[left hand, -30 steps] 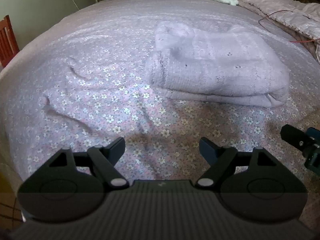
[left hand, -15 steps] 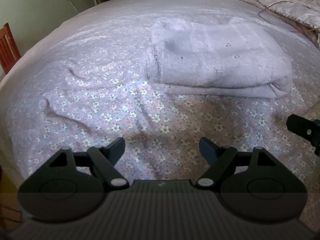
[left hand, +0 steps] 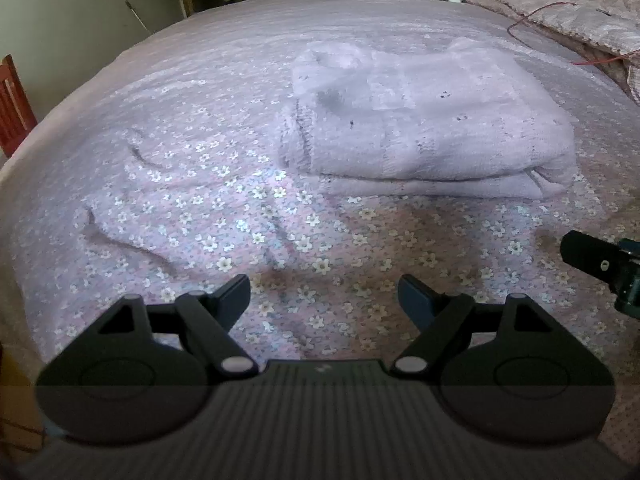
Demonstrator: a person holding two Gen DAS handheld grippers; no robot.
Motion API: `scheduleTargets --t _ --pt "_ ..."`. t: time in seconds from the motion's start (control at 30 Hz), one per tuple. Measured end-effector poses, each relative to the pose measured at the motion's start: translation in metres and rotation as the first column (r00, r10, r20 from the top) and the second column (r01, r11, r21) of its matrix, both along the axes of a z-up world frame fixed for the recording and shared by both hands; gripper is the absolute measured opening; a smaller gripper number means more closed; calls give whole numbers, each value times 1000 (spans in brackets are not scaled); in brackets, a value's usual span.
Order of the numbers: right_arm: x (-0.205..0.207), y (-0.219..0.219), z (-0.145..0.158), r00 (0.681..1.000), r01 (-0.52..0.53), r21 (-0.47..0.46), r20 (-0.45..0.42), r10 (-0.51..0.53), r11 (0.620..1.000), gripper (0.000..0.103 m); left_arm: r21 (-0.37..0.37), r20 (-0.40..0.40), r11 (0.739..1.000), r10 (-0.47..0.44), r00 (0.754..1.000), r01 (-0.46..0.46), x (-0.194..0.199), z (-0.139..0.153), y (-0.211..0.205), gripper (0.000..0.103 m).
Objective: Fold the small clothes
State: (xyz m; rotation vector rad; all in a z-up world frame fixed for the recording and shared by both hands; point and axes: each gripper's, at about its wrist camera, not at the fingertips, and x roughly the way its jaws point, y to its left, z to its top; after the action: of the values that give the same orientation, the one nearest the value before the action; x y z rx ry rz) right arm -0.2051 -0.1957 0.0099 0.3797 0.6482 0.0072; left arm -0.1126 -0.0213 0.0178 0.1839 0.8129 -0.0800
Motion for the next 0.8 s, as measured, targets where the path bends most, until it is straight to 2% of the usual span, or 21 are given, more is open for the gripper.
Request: scheduleTargets --t 0.8 --pt "1 1 -1 1000 -1 -7 -2 1 1000 92 -32 8 999 8 1000 -8 -1 3 3 82"
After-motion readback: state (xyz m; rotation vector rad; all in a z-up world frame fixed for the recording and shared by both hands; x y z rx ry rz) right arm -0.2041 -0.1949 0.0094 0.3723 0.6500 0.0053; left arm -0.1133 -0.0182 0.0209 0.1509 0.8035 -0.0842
